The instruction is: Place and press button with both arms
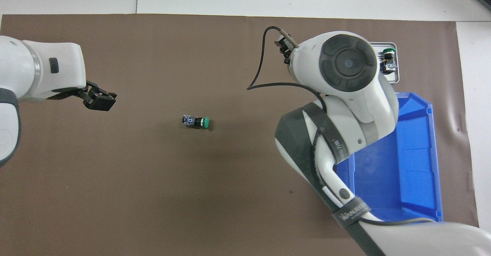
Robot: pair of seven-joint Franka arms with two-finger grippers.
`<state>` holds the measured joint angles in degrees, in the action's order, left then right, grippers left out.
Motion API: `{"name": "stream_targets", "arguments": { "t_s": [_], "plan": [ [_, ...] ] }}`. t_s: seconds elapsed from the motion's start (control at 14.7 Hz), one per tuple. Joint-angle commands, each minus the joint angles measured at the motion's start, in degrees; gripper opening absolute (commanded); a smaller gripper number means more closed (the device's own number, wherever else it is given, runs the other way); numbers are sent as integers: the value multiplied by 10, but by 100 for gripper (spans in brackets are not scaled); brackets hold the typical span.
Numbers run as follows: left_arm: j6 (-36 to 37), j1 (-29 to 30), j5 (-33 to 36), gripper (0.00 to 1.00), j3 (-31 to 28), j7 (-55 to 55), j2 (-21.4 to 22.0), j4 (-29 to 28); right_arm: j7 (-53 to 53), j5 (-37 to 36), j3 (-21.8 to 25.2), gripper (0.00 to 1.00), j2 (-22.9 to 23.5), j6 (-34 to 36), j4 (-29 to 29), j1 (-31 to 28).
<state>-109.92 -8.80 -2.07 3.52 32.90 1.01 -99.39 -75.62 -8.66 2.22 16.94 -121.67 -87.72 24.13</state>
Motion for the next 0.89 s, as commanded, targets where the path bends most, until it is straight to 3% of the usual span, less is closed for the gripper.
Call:
{"name": "stream_targets", "arguments": {
  "t_s": [0.0,0.34,0.48,0.61,0.82],
  "plan": [
    [-45,-17,-38,100,-7,113,27,-51,183,46,-9,100,-58,50,-25,-78],
    [-71,-48,-72,100,-5,289,27,-106,439,61,-9,100,-120,162,-16,-189],
    [-73,-66,-101,99,-6,318,-1,-105,546,62,-6,100,-142,221,-6,-222],
    [-84,-89,-101,99,-6,322,-28,-104,613,61,8,100,-162,265,-1,-232],
    [-121,-134,-97,92,-7,327,-57,-105,628,58,31,100,-201,331,-3,-219]
  ]
}}
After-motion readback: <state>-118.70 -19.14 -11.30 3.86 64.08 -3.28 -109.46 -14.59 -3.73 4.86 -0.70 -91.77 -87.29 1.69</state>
